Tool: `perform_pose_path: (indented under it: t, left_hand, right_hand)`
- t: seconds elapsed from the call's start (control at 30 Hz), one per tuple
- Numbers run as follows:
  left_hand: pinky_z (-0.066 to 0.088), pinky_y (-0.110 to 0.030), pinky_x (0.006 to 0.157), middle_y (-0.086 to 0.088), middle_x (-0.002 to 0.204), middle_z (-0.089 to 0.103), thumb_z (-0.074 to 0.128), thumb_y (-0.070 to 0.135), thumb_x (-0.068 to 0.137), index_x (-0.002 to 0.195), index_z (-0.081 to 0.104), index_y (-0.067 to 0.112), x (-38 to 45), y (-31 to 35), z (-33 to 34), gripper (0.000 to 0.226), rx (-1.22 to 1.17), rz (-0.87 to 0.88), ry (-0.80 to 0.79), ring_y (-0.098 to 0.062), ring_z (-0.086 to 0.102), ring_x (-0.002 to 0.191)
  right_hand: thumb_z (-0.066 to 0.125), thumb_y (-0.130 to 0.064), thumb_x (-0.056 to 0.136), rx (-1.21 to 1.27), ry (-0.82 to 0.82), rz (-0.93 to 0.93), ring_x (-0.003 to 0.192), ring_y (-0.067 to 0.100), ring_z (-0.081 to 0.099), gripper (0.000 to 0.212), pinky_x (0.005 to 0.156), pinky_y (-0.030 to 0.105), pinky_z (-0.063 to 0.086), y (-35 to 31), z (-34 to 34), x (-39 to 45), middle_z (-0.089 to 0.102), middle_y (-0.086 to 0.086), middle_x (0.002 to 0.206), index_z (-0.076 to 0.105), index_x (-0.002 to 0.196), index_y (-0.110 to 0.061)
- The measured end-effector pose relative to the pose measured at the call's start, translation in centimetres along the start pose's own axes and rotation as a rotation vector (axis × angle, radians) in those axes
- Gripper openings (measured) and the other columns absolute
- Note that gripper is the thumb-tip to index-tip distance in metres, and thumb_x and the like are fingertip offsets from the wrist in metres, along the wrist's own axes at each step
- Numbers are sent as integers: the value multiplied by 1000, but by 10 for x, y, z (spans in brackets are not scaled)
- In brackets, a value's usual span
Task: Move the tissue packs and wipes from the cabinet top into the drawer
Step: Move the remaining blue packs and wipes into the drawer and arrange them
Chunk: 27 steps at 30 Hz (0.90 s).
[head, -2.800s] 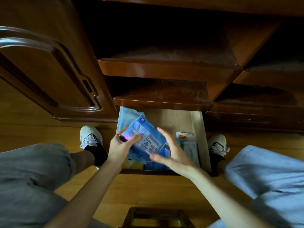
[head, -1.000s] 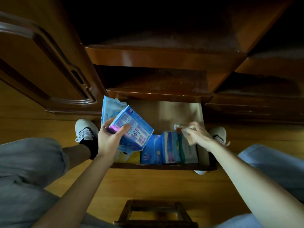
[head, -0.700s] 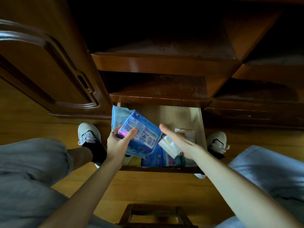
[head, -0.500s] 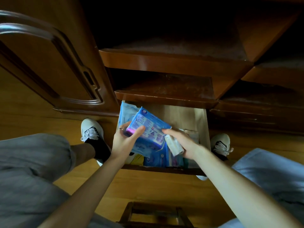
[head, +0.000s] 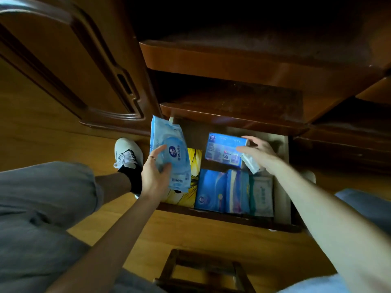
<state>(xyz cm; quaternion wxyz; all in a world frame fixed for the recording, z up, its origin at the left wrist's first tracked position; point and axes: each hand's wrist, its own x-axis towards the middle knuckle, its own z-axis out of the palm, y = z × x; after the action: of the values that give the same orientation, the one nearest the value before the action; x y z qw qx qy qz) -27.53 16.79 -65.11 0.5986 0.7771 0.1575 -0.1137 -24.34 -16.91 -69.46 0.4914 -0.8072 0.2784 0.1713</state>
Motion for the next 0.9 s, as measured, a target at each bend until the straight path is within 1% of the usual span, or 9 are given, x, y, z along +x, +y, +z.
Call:
perform_pose_path:
  t: [0.1,0.13,0.27,0.4,0.57,0.63,0.7,0.77,0.9]
  left_hand:
    - [64,-43,81,5,129,64,58,2,98,137,55,32,3,0,-1,50,-27,-25,5,-9,68,104]
    - [64,-42,80,8,126,64,59,1,98,137,55,32,3,0,-1,50,-25,-23,2,-7,69,102]
    - [64,-40,80,1,131,64,60,-1,97,135,57,30,3,2,1,50,-32,-28,0,-13,67,111]
    - [64,-36,79,-2,135,62,60,-2,97,135,56,27,5,5,8,48,-44,-30,-26,-18,66,116]
    - [63,-38,81,-4,137,61,59,-3,97,135,56,26,5,5,13,48,-51,-32,-47,-18,65,117]
    - [63,-34,79,-3,137,61,59,-4,97,136,56,26,5,5,13,48,-49,-35,-43,-16,65,115]
    - [63,-31,78,-2,136,60,59,-3,97,137,56,26,5,5,11,49,-41,-29,-39,-13,65,114]
    - [64,-35,81,-2,137,60,59,-3,98,137,55,26,4,5,9,49,-32,-26,-30,-16,64,117]
    - [63,-31,78,-1,133,63,58,-3,98,136,57,26,2,4,6,48,-59,-18,-26,-13,67,112]
  right_hand:
    - [81,-47,74,-135,-134,17,88,13,71,53,58,25,56,-5,6,17,72,-7,111,65,125,-47]
    - [80,-48,76,-154,-178,36,87,14,72,55,57,27,57,-5,8,23,71,-5,111,62,128,-47]
    - [75,-44,87,-249,-208,101,98,20,69,65,76,39,59,4,19,43,66,5,125,51,147,-33]
    - [73,-44,91,-341,-190,74,86,21,73,68,78,40,60,12,29,48,70,10,114,47,150,-22]
    - [86,-67,61,-343,-289,66,105,19,66,104,90,42,55,9,24,49,64,6,133,48,147,-23]
    - [91,-63,54,-342,-307,83,119,24,61,120,98,45,51,5,25,49,57,9,144,40,153,-19]
    - [93,-52,63,-340,-316,142,112,22,64,109,84,37,52,5,23,49,59,8,141,40,152,-18]
    - [94,-47,64,-198,-383,217,94,17,68,85,71,33,55,11,15,47,67,5,123,52,134,-24]
    - [98,-41,56,93,-426,215,105,26,68,88,89,45,60,15,1,44,65,11,131,58,133,-21]
